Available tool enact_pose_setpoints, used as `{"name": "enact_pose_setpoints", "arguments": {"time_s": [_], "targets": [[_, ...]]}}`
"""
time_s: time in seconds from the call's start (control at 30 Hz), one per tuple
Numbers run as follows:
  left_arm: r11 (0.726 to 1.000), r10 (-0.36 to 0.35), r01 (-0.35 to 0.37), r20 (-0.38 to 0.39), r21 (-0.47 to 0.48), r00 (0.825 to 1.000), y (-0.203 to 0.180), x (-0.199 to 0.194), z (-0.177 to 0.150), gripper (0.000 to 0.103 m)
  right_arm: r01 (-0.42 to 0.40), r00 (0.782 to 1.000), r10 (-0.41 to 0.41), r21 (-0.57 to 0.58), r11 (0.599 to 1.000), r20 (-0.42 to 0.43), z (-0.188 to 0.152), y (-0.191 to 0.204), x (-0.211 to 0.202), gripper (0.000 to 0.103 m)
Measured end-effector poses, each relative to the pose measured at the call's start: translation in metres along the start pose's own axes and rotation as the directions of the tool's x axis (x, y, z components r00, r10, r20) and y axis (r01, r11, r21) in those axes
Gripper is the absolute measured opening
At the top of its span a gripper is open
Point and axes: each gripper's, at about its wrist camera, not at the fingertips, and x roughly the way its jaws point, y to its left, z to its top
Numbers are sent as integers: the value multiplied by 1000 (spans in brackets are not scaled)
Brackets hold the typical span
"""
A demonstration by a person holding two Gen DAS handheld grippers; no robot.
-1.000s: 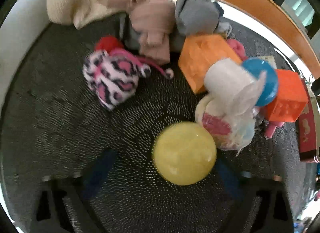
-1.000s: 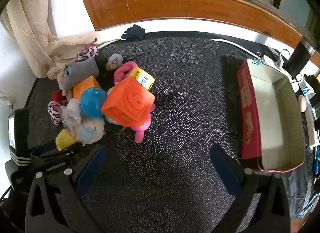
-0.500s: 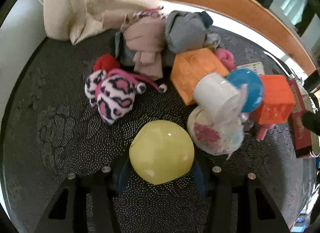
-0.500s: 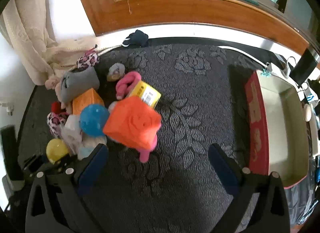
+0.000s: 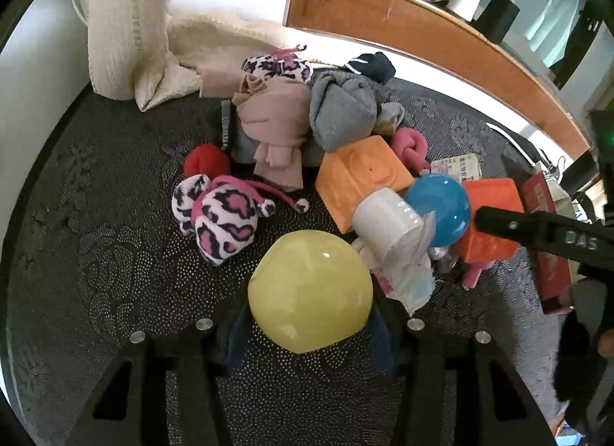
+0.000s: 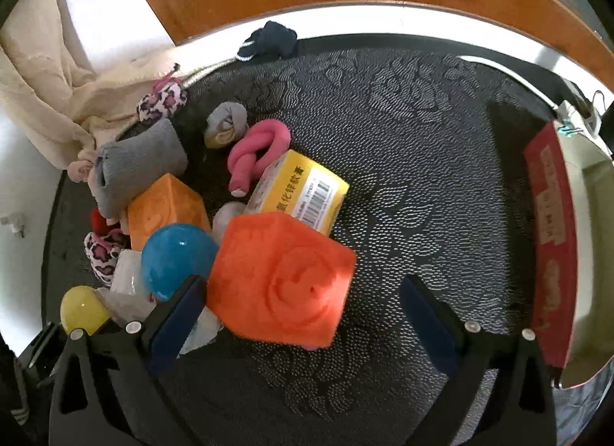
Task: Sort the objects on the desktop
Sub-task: 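Grasp the yellow ball with left gripper while right gripper grasps orange cube, then carry both into the white tray, right releasing orange cube while left releases yellow ball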
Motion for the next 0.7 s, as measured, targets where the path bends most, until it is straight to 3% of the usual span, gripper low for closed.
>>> {"name": "enact_pose_setpoints", "arguments": {"time_s": [0.1,0.23,0.3,0.47,0.7], "targets": [[1000,-8,8,0,1,1000,-4,4,6,55,-10,1000,10,4,1000,-19,0,1,9,100],[1000,-11,11,-1,4,1000,-14,18,15,55,-90,996,90,1,996,-14,-3,3,5,70],[1000,-10,10,0,11,1000,-16,17,16,55,-88,996,88,-26,996,-10,-7,8,-1,66],[999,16,-16,18,32,1000,-30,9,15,55,-118,993,118,-13,993,23,-18,-1,-18,65],[997,72,-74,70,29,995,-61,-16,5,55,-141,985,139,18,990,106,-36,-52,-66,65]]}}
